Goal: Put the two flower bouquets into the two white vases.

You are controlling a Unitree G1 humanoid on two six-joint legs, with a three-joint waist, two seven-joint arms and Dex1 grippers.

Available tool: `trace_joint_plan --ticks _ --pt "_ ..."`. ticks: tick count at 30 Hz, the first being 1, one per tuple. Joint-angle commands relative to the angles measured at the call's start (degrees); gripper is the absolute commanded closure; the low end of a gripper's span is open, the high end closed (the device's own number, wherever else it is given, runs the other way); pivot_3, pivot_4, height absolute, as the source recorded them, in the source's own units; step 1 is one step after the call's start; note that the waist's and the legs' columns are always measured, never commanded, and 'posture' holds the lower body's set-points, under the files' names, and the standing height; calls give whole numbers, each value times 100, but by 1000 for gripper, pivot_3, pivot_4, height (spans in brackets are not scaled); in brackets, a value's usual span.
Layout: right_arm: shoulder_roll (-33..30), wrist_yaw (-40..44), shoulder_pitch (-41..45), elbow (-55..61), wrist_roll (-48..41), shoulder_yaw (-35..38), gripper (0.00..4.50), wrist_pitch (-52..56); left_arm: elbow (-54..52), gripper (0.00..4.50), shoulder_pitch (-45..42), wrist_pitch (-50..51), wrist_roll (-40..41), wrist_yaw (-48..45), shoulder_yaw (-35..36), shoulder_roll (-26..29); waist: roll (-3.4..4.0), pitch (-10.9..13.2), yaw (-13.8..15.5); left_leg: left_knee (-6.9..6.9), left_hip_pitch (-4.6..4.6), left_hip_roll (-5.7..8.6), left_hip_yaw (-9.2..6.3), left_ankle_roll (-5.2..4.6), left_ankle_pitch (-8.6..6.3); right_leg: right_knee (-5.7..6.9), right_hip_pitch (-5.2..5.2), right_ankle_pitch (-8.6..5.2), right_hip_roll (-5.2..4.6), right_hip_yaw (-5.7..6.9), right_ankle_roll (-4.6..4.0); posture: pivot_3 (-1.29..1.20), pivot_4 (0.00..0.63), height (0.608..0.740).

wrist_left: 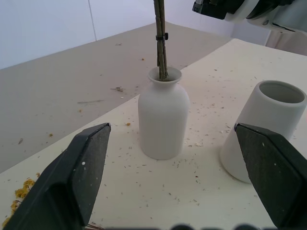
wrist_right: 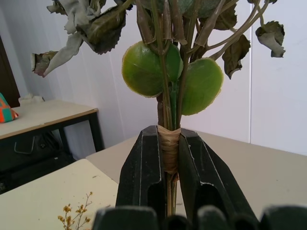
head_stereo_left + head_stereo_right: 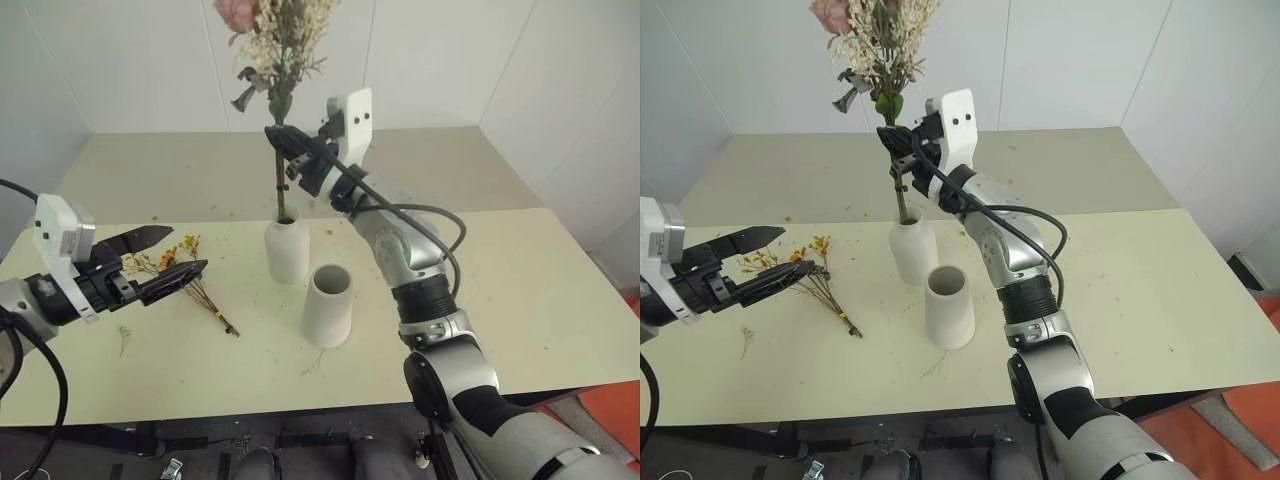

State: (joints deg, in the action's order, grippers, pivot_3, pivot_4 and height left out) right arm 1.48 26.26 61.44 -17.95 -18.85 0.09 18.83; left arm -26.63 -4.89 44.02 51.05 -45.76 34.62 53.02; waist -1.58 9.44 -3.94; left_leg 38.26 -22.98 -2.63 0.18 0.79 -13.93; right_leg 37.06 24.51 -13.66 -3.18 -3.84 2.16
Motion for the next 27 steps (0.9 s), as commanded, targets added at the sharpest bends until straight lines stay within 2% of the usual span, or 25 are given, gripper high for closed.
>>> trace_joint_plan --ticks 1,7,9,11,18,20,27 --pt "-6 74 -97 185 108 -103 4267 -287 -57 0 -18 -102 57 -71 192 97 0 0 0 0 0 0 0 0 0 0 0 0 0 0 0 0 150 740" --pt "-26 131 -393 41 422 -292 4267 -639 -68 0 42 -91 79 -159 245 118 0 0 0 0 0 0 0 0 0 0 0 0 0 0 0 0 150 740" --pt "-17 150 -453 18 489 -327 3539 -720 -65 0 41 -81 81 -176 242 132 0 0 -1 0 0 0 0 0 0 0 0 0 0 0 0 0 150 740" --pt "-16 140 -494 25 558 -372 3040 -781 -55 0 37 -79 79 -190 243 144 0 0 -2 0 1 0 0 0 0 0 0 0 1 0 0 0 150 740" --pt "-144 208 -750 305 715 -507 524 -873 9 0 -26 -98 45 -233 161 182 0 0 -2 -1 1 0 0 0 0 0 0 0 0 0 0 0 150 740" --pt "-208 223 -839 456 721 -525 21 -809 24 0 -47 -105 28 -238 127 184 0 0 -2 -1 1 0 0 1 0 0 0 0 0 0 0 0 150 740" --pt "-683 395 -1390 1435 584 -558 21 -285 28 0 -32 -96 -16 -227 70 175 0 0 11 -2 1 0 -1 1 0 -1 -2 0 0 0 0 0 150 740"
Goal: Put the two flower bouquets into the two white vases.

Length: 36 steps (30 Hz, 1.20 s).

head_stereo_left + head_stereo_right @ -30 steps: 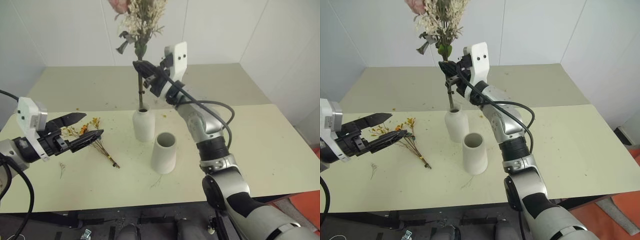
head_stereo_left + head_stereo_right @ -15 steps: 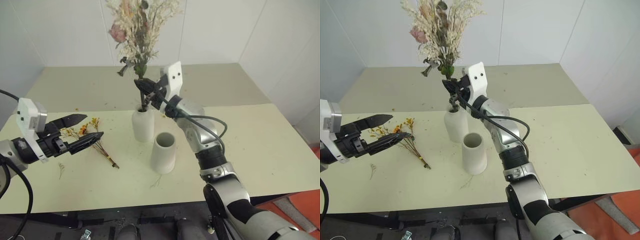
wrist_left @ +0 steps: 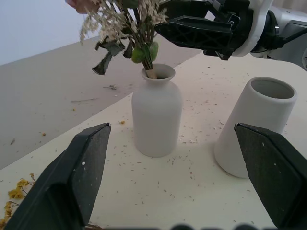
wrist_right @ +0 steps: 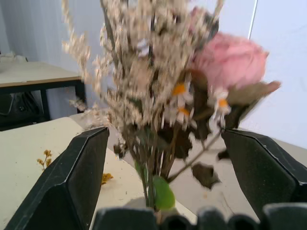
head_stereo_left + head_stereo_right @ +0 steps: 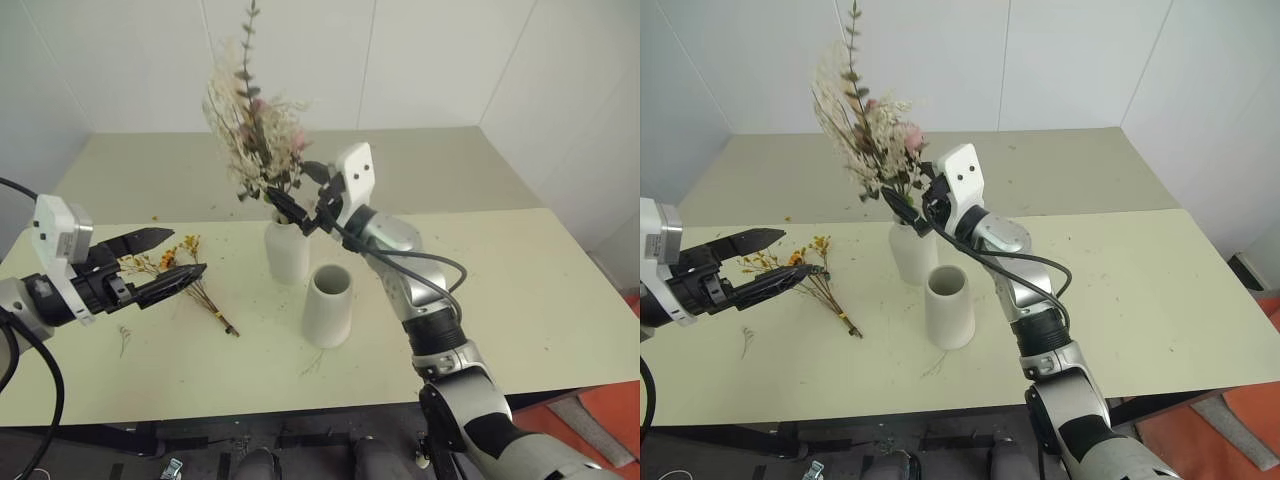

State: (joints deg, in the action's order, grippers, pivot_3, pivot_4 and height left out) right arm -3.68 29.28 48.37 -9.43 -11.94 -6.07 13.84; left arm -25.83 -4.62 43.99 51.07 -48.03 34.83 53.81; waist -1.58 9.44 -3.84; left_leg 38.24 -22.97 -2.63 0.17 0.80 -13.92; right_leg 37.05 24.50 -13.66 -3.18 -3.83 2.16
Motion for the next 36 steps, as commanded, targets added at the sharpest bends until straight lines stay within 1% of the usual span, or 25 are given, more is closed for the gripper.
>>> trace_joint_plan --ticks 1,4,7,8,10,12,15,17,19,27,31,36 --pt "-364 219 -211 842 -165 76 21 368 -96 0 -3 -28 -78 73 9 120 0 0 4 0 0 0 0 0 0 0 0 0 0 0 0 0 150 740" --pt "-894 560 -470 1407 -336 148 21 774 -224 0 128 245 -156 303 -102 220 -1 0 13 0 -1 0 -1 0 0 -2 0 0 0 1 0 0 150 740" --pt "-1657 1105 -693 1819 -612 353 21 1100 -300 0 103 1234 -260 882 -496 746 -5 4 42 0 0 0 -2 0 0 -3 -2 -1 1 1 0 0 150 740" --pt "-1802 1189 -726 1879 -665 380 21 1129 -286 0 62 1447 -231 998 -565 834 -5 4 43 0 1 2 -2 0 0 -3 -3 -1 0 1 1 0 150 740" --pt "-2177 1483 -769 1975 -925 587 21 1257 -198 0 -322 2196 -22 1428 -893 924 -8 6 51 0 8 2 -1 -1 0 -4 -10 -2 1 0 2 0 150 740" --pt "-2425 1672 -781 2013 -1046 691 21 1259 -97 0 -787 2816 45 1816 -1222 863 -9 7 63 0 12 2 -2 -1 0 -3 -13 -2 4 0 3 0 150 740" --pt "-2730 1954 -803 2126 -1287 855 21 1299 428 0 -2003 4157 -274 2771 -1773 157 -10 8 113 0 14 4 -3 -1 0 -4 -17 -3 4 0 4 0 150 740" --pt "-2853 2087 -812 2197 -1424 916 21 1319 772 0 -2574 4720 -634 3254 -2057 -310 -13 9 127 1 13 6 -7 -1 0 -3 -19 -2 6 1 4 0 150 740" --pt "-2927 2133 -831 2282 -1487 930 21 1319 1192 0 -2885 4850 -797 3654 -2245 -611 -16 11 119 2 11 10 -10 -1 0 -6 -19 -1 4 1 4 0 150 740" --pt "-3076 2212 -1067 2608 -1650 958 21 1274 2210 0 -3504 4851 -494 4253 -2885 -810 -21 15 158 1 4 15 -15 0 1 -3 -11 -1 -3 1 3 0 150 740" --pt "-3297 2494 -1203 2677 -1941 1101 21 1345 2587 0 -3682 4851 -132 4618 -2867 -1113 -24 17 191 3 2 21 -15 0 1 -4 -12 -1 -10 2 4 0 150 740" --pt "-3373 2542 -1309 2805 -2042 1097 21 1311 2703 0 -3762 4851 350 5101 -3073 -1077 -24 17 201 4 2 20 -16 1 1 -3 -12 -1 -10 3 4 0 150 740"
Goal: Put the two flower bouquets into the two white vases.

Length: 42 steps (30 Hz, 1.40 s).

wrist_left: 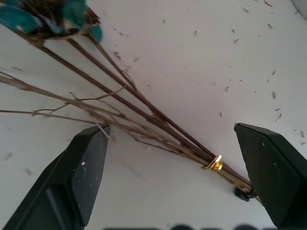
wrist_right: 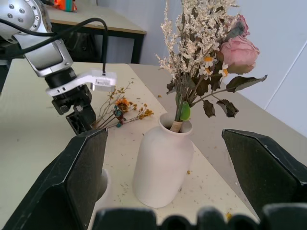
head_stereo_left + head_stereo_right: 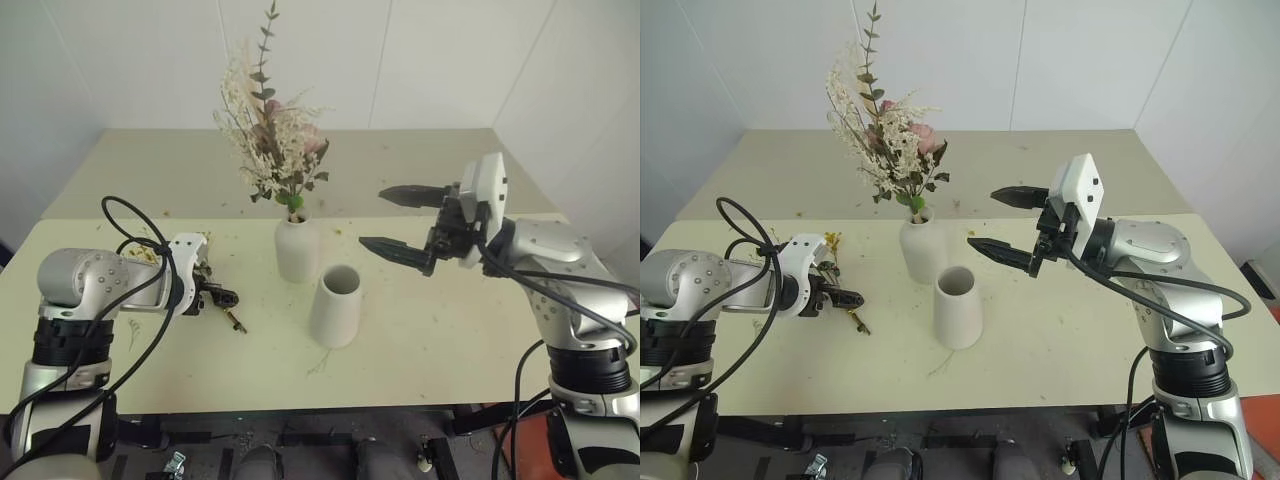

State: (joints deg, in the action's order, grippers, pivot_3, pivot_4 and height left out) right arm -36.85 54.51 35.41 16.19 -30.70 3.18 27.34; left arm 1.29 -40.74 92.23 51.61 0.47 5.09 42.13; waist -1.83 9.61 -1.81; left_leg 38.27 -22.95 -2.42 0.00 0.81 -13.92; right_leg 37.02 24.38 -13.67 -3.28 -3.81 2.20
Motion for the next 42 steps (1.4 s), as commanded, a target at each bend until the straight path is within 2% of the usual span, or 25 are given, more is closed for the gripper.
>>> trace_joint_plan --ticks 1,14,17,24,29,30,38,42 --pt "-48 5 -41 250 -146 166 21 -68 35 0 -162 27 403 353 -130 113 0 0 -4 0 2 1 0 0 0 2 -1 0 0 -1 0 0 150 740" --pt "71 -225 -221 364 -113 170 21 -134 592 0 -217 27 1680 1766 -305 110 0 0 -11 0 6 4 0 2 1 4 -2 0 -4 -2 0 0 150 740" --pt "58 -218 -239 345 -118 167 0 -141 598 548 -170 27 1774 2052 -244 1 0 0 -9 0 8 5 0 2 1 4 -4 0 -5 -2 0 0 150 740" --pt "32 -176 -268 322 -131 158 0 -126 659 2716 -167 27 1657 2414 -109 -72 0 0 36 0 8 8 0 2 2 4 -5 0 -6 -2 0 0 150 740" --pt "44 -176 -328 365 -164 160 0 -102 695 4309 -164 27 1521 2379 -95 116 0 0 69 0 7 9 0 3 2 3 -5 0 -6 -2 0 0 150 740" --pt "46 -175 -347 368 -162 159 0 -108 704 4452 -158 27 1491 2345 -97 167 0 0 69 0 7 9 0 3 2 3 -5 0 -6 -2 0 0 150 740" --pt "20 -223 -448 426 -231 179 0 -94 459 4452 -213 27 1013 2002 -95 607 0 0 72 0 7 10 0 4 2 3 -4 0 -6 -2 0 0 150 740" --pt "-37 -192 -523 429 -278 218 0 -85 -97 4452 -121 -229 525 1619 382 726 0 0 84 0 2 9 -1 4 2 0 -3 0 -6 0 0 0 150 740"
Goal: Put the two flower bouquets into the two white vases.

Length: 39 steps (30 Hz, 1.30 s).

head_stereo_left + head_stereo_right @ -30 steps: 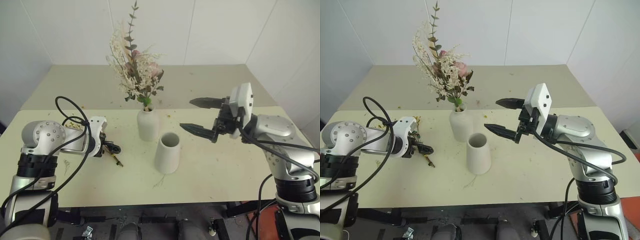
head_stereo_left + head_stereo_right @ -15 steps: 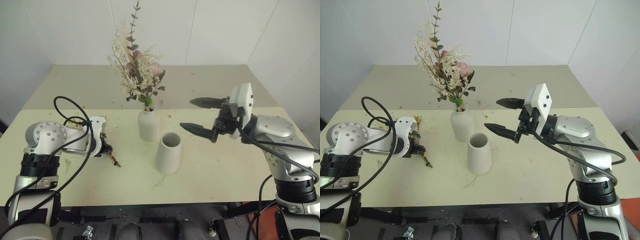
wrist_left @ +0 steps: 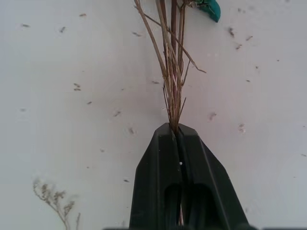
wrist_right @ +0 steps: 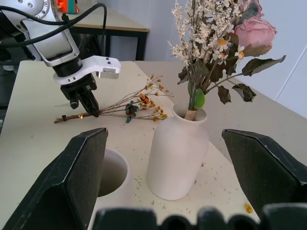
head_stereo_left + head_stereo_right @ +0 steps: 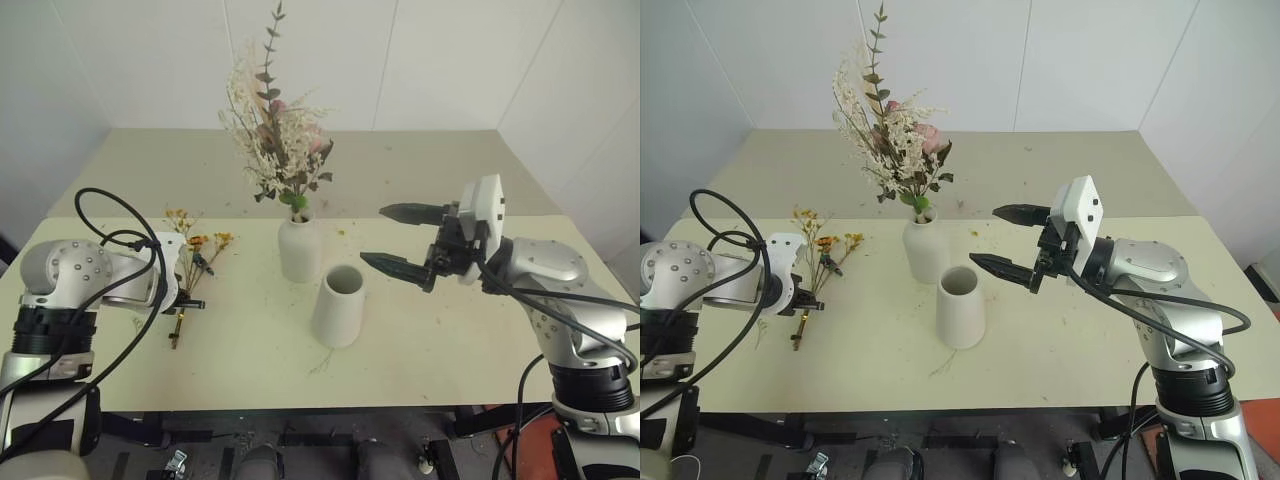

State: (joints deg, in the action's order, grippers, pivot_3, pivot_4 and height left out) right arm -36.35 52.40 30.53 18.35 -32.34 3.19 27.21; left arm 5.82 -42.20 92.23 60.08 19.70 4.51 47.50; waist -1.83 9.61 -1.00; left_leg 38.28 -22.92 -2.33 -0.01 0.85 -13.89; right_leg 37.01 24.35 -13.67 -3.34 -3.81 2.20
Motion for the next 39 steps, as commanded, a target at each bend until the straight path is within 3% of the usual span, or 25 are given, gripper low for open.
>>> trace_joint_plan --ticks 1,6,12,19,21,25,32,39 --pt "-114 42 -63 213 -145 240 0 -50 -743 4452 115 -568 -393 -535 671 237 0 0 4 0 -1 0 0 0 0 0 0 0 0 0 0 0 150 740" --pt "-315 236 -207 155 -313 371 0 28 -1479 4452 573 -1901 -544 -1895 1667 374 0 0 3 0 -1 -1 2 3 2 -1 1 0 -2 1 0 0 150 740" --pt "-636 437 -280 24 -473 595 0 130 -2188 4452 1016 -3008 168 -4079 2835 344 0 0 12 0 -1 -2 5 3 2 -5 -2 0 -2 1 0 0 150 740" --pt "-866 489 -370 3 -515 760 0 139 -2233 4452 759 -3482 1504 -4582 3417 -186 -1 1 17 3 4 -3 4 2 2 -4 -12 -1 -1 3 2 0 150 740" --pt "-934 486 -413 42 -537 809 0 170 -2282 4452 666 -3589 1783 -4660 3312 -342 -2 1 17 5 2 -3 4 2 1 -4 -12 -1 -1 2 3 0 150 740" --pt "-1114 520 -504 81 -638 949 0 287 -2412 4452 594 -3769 1597 -5317 2591 -449 -2 1 24 6 1 -2 3 2 1 -5 -12 0 -1 2 3 0 150 740" --pt "-1611 868 -823 89 -968 1303 0 625 -2045 4452 244 -4514 515 -6784 1041 -935 -3 2 27 7 4 -2 4 1 2 -6 -17 0 2 2 3 0 150 740" --pt "-1884 879 -1220 207 -1069 1643 0 750 -1351 4452 -122 -5344 -537 -7742 -19 -1724 -4 2 6 9 4 -1 4 0 2 -9 -19 0 4 0 4 0 150 740"
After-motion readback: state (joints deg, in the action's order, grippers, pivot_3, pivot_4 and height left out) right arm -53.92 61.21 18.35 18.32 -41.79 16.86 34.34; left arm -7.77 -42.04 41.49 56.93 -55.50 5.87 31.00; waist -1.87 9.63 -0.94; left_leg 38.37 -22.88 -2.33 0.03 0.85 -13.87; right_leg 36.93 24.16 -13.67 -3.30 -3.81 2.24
